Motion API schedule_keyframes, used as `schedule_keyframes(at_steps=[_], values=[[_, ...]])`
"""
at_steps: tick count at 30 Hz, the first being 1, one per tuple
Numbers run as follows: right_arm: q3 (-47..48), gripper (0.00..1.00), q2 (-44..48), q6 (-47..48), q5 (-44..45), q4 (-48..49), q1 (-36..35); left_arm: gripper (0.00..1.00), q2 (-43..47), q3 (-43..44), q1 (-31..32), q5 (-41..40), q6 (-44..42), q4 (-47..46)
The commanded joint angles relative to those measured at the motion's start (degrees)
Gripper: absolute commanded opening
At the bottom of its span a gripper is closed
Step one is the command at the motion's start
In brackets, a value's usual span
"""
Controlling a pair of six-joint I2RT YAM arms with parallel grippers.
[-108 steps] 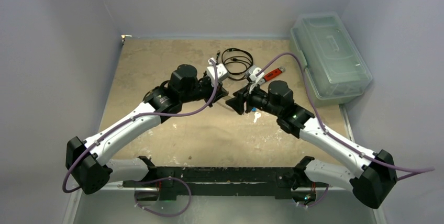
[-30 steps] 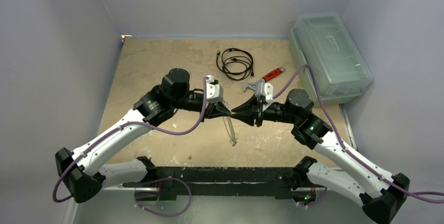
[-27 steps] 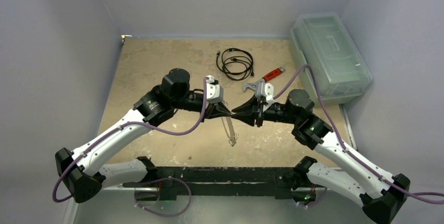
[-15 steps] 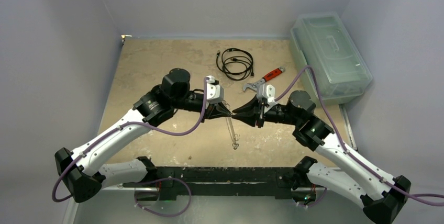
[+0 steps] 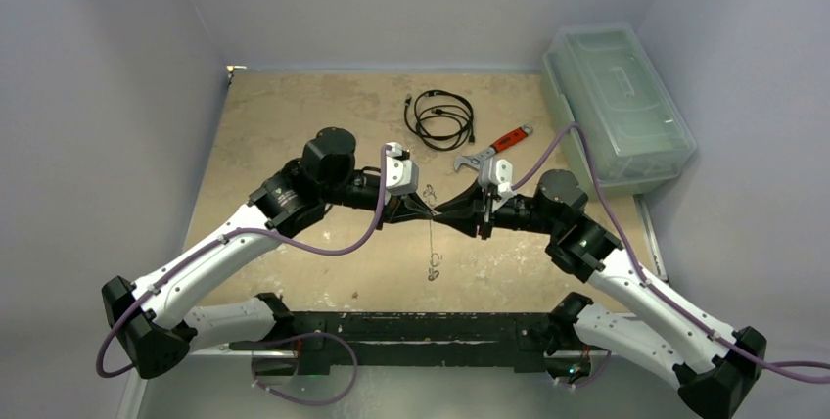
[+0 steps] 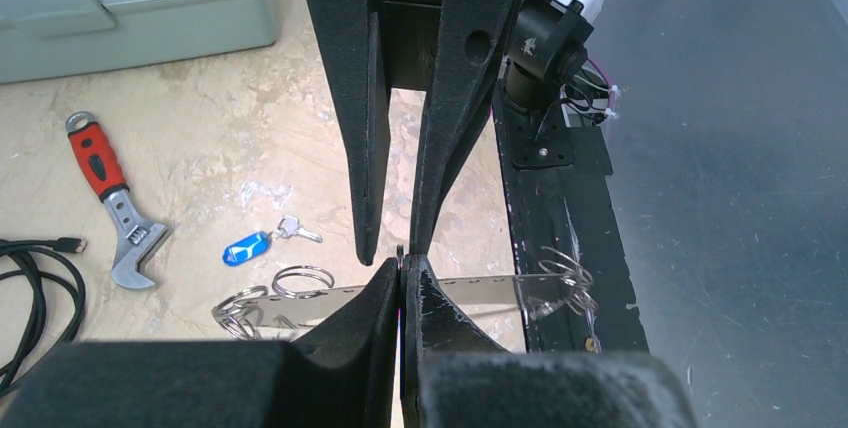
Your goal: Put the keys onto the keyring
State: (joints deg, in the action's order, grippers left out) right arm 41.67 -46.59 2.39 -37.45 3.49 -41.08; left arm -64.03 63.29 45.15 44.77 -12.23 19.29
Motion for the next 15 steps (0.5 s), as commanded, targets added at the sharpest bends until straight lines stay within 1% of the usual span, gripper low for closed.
schedule_keyframes(at_steps=[1, 7, 9, 11, 12, 13, 15], values=[[0.3, 0.24, -0.6, 0.0, -0.7, 2.4, 0.2, 0.0, 0.5, 2.7, 0.5, 1.7, -1.2, -1.5], [0.8, 0.21, -0.8, -0.2, -1.3, 2.8, 0.2, 0.0, 0.2, 2.5, 0.6, 1.8, -1.4, -1.4], [0.8, 0.16, -0.9, -0.3, -1.5, 2.8, 0.1, 0.0, 0.2, 2.5, 0.7, 1.8, -1.4, -1.4], [0.8, 0.05, -1.3, -0.3, -2.2, 2.8, 0.1, 0.0, 0.1, 2.6, 0.7, 1.8, -1.4, -1.4], [0.8, 0.02, -1.4, -0.5, -2.4, 2.8, 0.2, 0.0, 0.1, 2.5, 0.7, 1.8, -1.4, -1.4], [0.7, 0.0, -1.6, -0.7, -2.8, 3.0, 0.1, 0.0, -0.1, 2.6, 0.7, 1.8, -1.4, -1.5], [0.5, 0.0, -1.8, -1.2, -3.3, 3.4, 0.1, 0.0, -0.2, 2.6, 0.7, 1.7, -1.4, -1.5]])
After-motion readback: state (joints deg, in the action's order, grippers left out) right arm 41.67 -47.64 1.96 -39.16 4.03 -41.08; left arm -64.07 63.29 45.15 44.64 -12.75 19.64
